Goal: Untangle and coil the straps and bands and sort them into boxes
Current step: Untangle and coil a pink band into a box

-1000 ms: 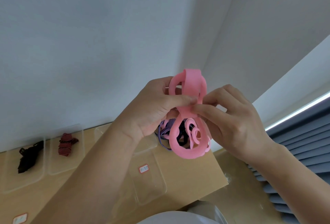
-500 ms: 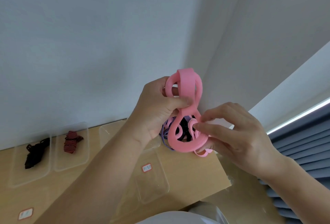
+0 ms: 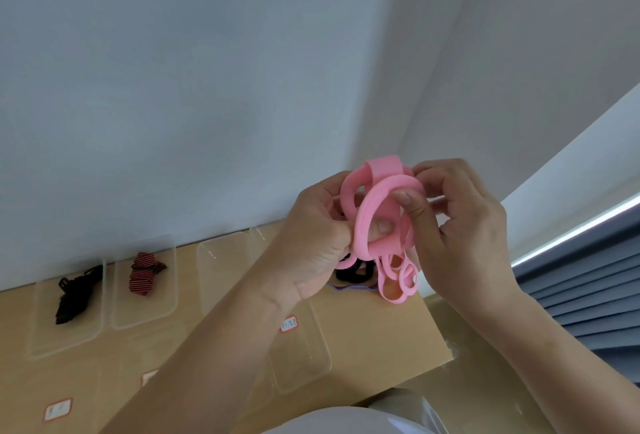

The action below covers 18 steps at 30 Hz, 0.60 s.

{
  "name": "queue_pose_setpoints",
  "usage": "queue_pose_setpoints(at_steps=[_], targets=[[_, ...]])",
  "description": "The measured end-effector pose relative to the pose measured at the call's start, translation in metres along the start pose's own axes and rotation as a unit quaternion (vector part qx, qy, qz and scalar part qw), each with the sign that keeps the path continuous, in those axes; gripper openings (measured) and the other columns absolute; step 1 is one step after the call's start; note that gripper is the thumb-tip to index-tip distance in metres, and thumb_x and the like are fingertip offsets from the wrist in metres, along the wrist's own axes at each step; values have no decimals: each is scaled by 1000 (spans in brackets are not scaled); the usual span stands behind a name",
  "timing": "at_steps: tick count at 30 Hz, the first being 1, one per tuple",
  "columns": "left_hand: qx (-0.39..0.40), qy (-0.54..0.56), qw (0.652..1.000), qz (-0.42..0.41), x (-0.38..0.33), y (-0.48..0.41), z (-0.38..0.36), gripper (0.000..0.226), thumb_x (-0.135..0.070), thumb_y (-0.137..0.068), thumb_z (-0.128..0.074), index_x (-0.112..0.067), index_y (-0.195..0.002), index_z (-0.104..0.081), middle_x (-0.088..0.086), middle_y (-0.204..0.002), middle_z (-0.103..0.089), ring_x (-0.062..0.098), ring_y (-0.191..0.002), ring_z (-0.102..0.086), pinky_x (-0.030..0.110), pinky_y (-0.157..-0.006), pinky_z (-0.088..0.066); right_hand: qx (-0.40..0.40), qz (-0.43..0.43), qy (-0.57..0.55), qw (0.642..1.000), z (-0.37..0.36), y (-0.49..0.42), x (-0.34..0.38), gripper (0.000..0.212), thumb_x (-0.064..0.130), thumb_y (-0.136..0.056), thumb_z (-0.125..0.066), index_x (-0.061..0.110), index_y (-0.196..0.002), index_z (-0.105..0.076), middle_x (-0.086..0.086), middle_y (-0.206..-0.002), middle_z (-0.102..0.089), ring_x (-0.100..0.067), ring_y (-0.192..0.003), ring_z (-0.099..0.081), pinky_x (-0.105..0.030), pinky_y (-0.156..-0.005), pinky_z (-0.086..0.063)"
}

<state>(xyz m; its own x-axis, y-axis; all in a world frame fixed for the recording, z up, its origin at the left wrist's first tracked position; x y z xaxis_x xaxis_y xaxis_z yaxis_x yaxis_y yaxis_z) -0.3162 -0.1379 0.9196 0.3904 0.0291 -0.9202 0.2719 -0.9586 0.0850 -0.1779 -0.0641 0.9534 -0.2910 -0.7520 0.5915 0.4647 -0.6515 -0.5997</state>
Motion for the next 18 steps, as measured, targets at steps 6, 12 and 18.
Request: queue_pose_setpoints(at_steps=[6,12,18], targets=[[7,87,996,35,10,-1,3,48,9,-73,-70,-12,-116,-73,14,-107,-71,27,-100,-68,42,-90,-57,4,25,-2,1000,2,-10,7,8,13,-91,-69,7,-96,-68,4,-86,-68,-10,-74,-64,-13,-66,-49],[-26,120,991,51,19,-5,8,52,11,-75,-65,0,-126,-64,20,-111,-67,34,-103,-65,55,-105,-45,100,110,55,987,-5,-9,2,25,10,-96,-62,7,-120,-69,-1,-110,-72,-11,-91,-65,-25,-78,-52],[14,114,992,58,20,-3,9,52,17,-76,-55,-13,-114,-75,15,-105,-69,32,-106,-63,63,-108,-40,65,209,84,972,-2,0,-1,27,-3,-97,-56,-7,-121,-66,-15,-117,-70,-24,-106,-64,-24,-92,-51]])
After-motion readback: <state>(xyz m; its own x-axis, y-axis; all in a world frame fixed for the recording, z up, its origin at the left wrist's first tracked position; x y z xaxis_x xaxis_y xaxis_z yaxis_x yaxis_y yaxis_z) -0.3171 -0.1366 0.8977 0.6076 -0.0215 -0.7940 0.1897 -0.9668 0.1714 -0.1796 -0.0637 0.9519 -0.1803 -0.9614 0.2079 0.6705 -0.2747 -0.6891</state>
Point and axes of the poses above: each hand's wrist, its own y-axis away from the middle knuckle, its own z-axis out of the back of the hand, x = y × z, the point moved 4 cm from there along -y, towards the middle knuckle
